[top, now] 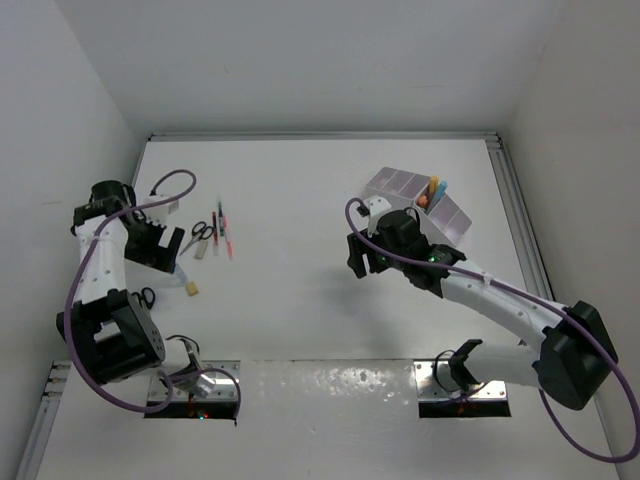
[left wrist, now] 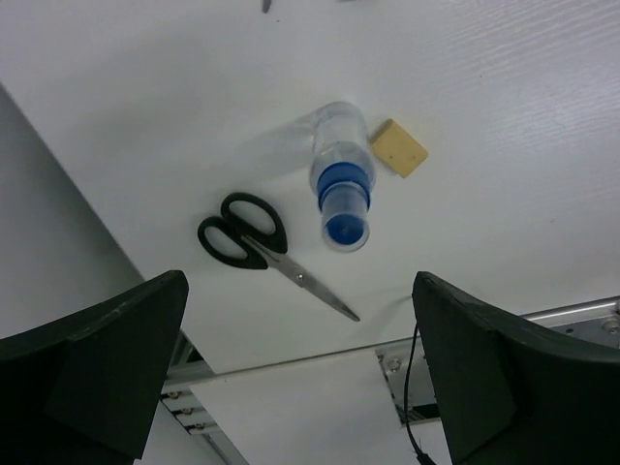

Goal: Sort the stationery into containers
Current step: Pick up the stationery from the center of the board.

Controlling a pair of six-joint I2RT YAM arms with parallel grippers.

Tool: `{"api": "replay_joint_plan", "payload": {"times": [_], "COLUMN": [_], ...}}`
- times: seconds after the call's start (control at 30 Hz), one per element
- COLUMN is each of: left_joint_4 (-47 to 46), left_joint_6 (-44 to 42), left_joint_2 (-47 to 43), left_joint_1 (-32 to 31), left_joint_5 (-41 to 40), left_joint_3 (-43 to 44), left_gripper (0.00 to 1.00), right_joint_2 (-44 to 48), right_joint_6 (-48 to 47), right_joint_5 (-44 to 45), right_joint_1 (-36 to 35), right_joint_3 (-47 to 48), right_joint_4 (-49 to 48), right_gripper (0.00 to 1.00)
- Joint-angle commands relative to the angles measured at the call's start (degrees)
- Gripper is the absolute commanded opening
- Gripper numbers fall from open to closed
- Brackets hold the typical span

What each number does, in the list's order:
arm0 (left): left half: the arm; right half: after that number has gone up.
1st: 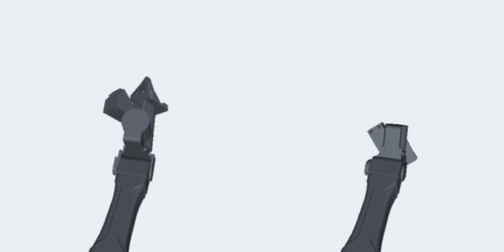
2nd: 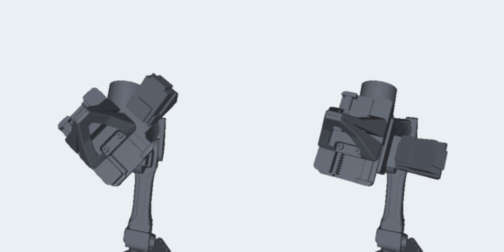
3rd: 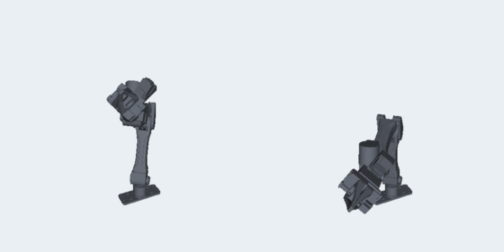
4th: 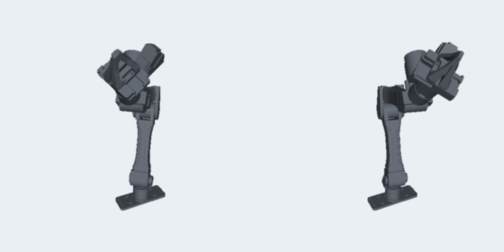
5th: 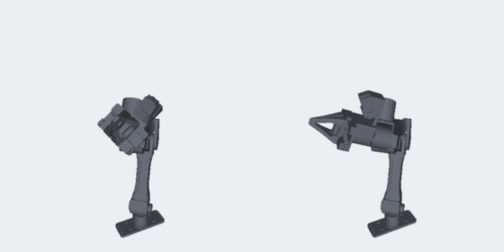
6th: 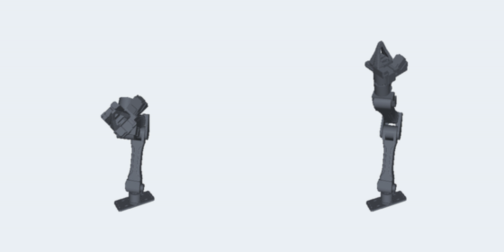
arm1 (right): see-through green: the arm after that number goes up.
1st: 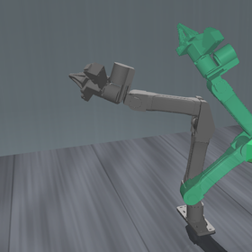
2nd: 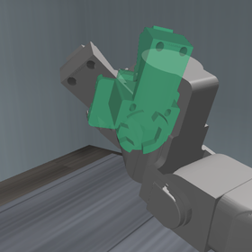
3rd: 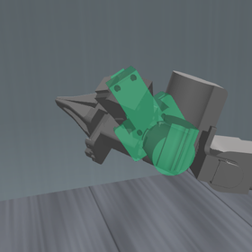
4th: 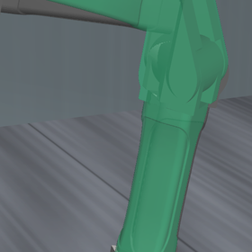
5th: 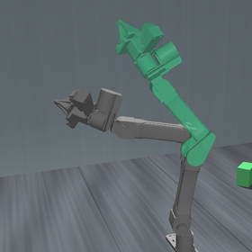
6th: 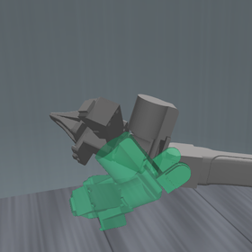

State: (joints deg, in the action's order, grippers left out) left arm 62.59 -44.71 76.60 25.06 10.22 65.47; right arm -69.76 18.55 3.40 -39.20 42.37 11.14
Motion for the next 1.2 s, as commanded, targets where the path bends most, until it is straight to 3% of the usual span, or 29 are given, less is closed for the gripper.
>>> {"api": "replay_joint_plan", "payload": {"times": [0.0,0.13,0.17,0.27,0.6,1.17], "left_joint_4": [-6.2,-15.7,-16.7,-16.0,-17.1,-19.0], "left_joint_6": [-1.7,3.3,3.9,5.1,5.4,6.1], "left_joint_2": [-2.3,-0.7,0.1,3.4,2.0,5.3], "left_joint_1": [-2.6,-4.7,-4.8,-5.8,-8.7,-9.9], "left_joint_5": [0.0,-6.5,-6.8,-6.0,-5.7,-5.1], "left_joint_3": [-2.9,-7.1,-7.0,-5.9,-11.2,-10.8], "left_gripper": [1.00,0.97,0.88,0.78,0.77,0.43], "right_joint_2": [1.7,1.2,1.1,0.5,1.5,4.2], "right_joint_6": [-1.1,-0.8,-0.9,-1.7,-3.1,-4.7], "right_joint_5": [3.1,3.2,3.1,3.3,6.2,10.7], "right_joint_1": [-0.2,-0.2,-0.2,-0.3,-0.2,0.2], "right_joint_3": [0.0,0.1,0.3,1.6,1.8,1.7], "right_joint_4": [-1.2,-1.7,-1.7,-0.3,1.2,4.3], "right_gripper": [0.70,0.70,0.70,0.70,0.71,0.72]}}
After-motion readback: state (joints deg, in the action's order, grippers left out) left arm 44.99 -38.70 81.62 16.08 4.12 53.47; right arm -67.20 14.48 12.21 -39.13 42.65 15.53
